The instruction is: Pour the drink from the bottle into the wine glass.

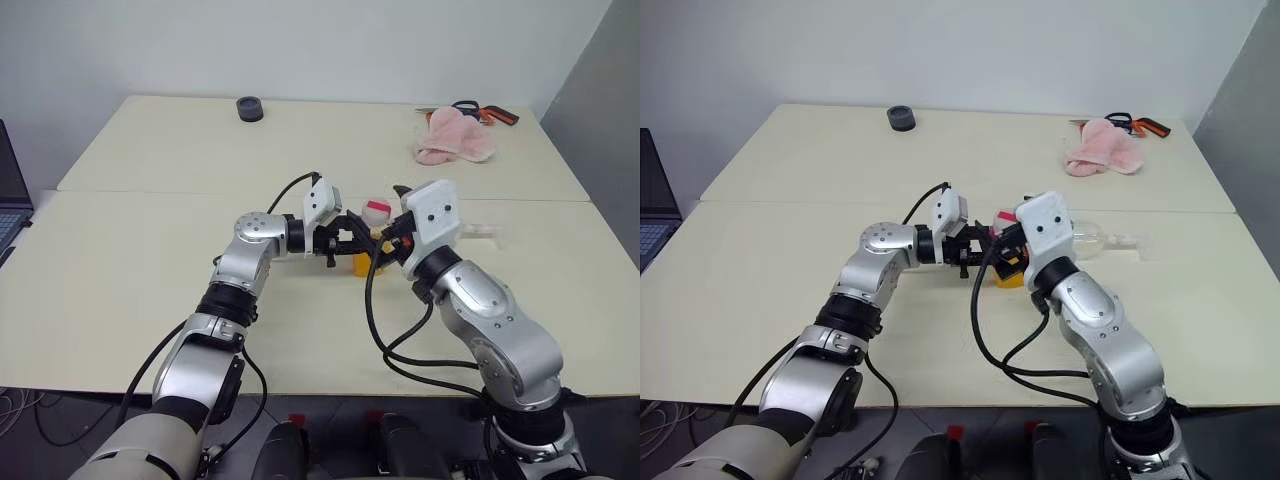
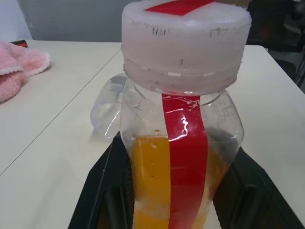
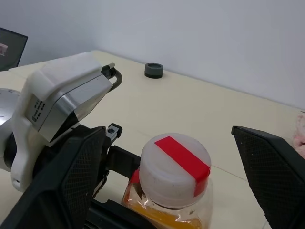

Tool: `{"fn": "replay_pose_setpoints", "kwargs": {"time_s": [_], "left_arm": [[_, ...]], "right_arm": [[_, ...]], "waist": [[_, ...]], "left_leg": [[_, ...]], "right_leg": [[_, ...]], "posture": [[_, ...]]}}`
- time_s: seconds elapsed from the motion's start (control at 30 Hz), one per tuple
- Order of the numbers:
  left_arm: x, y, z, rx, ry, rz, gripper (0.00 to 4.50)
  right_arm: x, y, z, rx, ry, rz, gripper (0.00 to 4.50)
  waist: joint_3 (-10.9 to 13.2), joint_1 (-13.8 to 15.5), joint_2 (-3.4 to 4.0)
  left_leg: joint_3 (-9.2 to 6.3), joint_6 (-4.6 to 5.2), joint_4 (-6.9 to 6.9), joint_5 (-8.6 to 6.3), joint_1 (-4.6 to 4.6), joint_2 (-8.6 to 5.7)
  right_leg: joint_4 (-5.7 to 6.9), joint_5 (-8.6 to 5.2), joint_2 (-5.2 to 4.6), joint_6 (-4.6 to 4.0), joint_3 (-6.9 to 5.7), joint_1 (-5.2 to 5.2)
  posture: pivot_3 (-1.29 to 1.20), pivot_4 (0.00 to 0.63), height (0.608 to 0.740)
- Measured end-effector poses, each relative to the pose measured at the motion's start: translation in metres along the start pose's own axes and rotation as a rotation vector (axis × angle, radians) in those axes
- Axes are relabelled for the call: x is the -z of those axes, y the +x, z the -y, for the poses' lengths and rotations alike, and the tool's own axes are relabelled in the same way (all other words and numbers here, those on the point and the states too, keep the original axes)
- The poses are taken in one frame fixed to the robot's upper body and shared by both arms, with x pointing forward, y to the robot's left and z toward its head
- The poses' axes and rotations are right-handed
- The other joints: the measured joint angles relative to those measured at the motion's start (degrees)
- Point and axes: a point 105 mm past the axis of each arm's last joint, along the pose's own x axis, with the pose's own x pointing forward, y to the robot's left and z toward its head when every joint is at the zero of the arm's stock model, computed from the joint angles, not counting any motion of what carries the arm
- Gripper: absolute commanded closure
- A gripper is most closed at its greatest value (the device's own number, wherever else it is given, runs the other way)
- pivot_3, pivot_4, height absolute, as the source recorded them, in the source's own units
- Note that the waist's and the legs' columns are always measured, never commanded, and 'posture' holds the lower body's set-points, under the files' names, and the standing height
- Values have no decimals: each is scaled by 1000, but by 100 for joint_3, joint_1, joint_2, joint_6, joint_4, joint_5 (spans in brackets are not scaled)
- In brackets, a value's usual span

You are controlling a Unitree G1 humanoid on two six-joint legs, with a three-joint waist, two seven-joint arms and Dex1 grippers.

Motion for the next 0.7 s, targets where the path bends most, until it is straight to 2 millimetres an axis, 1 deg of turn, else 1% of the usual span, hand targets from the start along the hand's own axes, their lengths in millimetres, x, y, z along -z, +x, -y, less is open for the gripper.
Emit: {"fn": "replay_pose_setpoints", "kwargs": {"time_s": [0.13, 0.2, 0.23, 0.3, 0.33, 0.43, 0.63, 0.7], "left_arm": [[0, 0, 0, -1, 8, 2, 2812], [0, 0, 0, -1, 8, 2, 2812], [0, 0, 0, -1, 8, 2, 2812], [0, 0, 0, -1, 8, 2, 2812], [0, 0, 0, -1, 8, 2, 2812], [0, -1, 0, -2, 9, 1, 2812], [-1, -2, -1, -2, 14, 1, 2812], [-1, -3, -1, 2, 17, -2, 2812]], "right_arm": [[5, 3, 0, 8, 7, -18, 0], [7, 5, -1, 12, 15, -21, 367], [6, 5, -1, 16, 15, -17, 619], [6, 6, -1, 19, 16, -10, 1265], [5, 6, -1, 18, 17, -5, 1679], [4, 6, 0, 20, 17, 2, 2692], [5, 7, -2, -9, 12, 19, 2693], [6, 7, -2, -52, -6, 29, 2693]], "waist": [[0, 0, 0], [0, -1, 0], [0, -1, 0], [0, -1, 0], [0, -1, 0], [0, -2, 0], [0, -4, 0], [0, -4, 0]], "left_leg": [[0, 0, 0, 0, 0, 0], [0, 0, 0, 0, 0, 0], [0, 0, 0, 0, 0, 0], [0, 0, 0, 0, 0, 0], [0, 0, 0, 0, 0, 0], [0, 0, 0, 0, 0, 0], [1, 0, 0, 0, 0, 0], [1, 0, 0, 0, 1, 0]], "right_leg": [[0, 0, 0, 0, 0, 0], [0, 0, 0, 0, 0, 0], [0, 0, 0, 0, 0, 0], [0, 0, 0, 0, 0, 0], [0, 0, 0, 0, 0, 0], [0, 0, 0, 0, 0, 0], [0, 0, 0, 0, 1, 0], [0, 0, 0, 0, 0, 0]], "posture": [[0, 150, 740], [0, 150, 740], [0, 150, 740], [0, 150, 740], [0, 150, 740], [0, 150, 740], [0, 150, 740], [0, 150, 740]]}}
